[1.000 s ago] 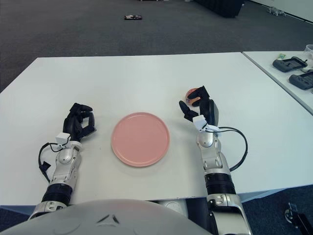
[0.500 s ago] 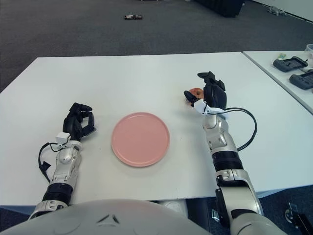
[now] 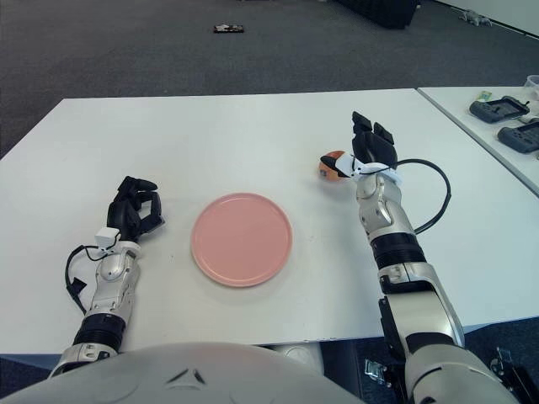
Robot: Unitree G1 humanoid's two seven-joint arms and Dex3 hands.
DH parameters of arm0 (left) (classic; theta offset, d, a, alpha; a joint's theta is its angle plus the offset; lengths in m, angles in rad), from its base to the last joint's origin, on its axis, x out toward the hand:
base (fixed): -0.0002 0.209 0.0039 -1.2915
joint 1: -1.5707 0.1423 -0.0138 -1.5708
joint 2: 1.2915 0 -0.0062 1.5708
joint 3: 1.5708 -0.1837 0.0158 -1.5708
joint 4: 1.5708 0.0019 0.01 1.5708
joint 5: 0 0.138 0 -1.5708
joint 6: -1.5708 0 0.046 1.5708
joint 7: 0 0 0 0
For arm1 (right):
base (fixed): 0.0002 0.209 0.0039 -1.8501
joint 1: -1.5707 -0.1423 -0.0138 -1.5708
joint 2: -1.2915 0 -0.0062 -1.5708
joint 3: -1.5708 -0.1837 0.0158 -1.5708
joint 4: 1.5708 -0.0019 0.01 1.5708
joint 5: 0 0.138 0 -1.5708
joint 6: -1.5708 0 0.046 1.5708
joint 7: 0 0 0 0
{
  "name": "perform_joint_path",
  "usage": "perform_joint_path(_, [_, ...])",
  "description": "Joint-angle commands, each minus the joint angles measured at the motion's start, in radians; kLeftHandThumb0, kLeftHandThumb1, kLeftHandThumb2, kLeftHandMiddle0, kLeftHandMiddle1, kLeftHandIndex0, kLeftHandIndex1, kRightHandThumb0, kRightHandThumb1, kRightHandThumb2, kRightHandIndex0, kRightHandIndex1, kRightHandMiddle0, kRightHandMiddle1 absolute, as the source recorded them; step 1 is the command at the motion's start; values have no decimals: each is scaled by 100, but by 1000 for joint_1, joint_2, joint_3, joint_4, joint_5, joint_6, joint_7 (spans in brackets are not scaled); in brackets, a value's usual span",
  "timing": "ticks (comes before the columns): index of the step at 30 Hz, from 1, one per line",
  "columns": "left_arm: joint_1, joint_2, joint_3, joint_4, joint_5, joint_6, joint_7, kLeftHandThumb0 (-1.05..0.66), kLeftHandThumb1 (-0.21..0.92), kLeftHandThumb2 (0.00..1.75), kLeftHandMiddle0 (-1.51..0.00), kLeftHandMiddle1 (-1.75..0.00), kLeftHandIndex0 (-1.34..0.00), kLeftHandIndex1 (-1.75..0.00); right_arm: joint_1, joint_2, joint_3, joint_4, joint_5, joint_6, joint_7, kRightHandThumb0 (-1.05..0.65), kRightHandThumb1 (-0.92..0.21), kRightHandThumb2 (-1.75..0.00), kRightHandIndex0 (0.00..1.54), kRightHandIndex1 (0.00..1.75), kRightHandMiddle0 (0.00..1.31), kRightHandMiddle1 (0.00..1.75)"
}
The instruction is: Put the apple into the plate.
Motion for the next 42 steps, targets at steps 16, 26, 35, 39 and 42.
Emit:
perform_joint_path(16, [45,-10,-9,41,10,29,19,-43,48,113,-85,-175,-48,-175,-286,-11,203,342,-65,20,171,-86,-36,-84,0,0,0,0])
perform_joint_path(26, [46,-12,-9,42,1,27,11,-43,48,113,-83,-175,-48,-175,-402,15,353,592,-127,-68,246,-98,-49,-76,0,0,0,0])
perform_joint_path(35, [48,-15,-7,44,5,13,15,-43,48,112,-80,-175,-48,-175,-438,48,431,686,-154,-101,262,-101,-53,-73,0,0,0,0])
perform_joint_path(39, [49,-15,-6,45,2,9,11,-43,48,112,-81,-175,-48,-175,-450,71,459,742,-159,-108,271,-102,-54,-72,0,0,1,1])
perform_joint_path(42, [49,-17,-4,48,-1,0,10,-43,48,112,-81,-175,-48,-175,-439,80,482,803,-169,-131,252,-103,-58,-69,0,0,0,4])
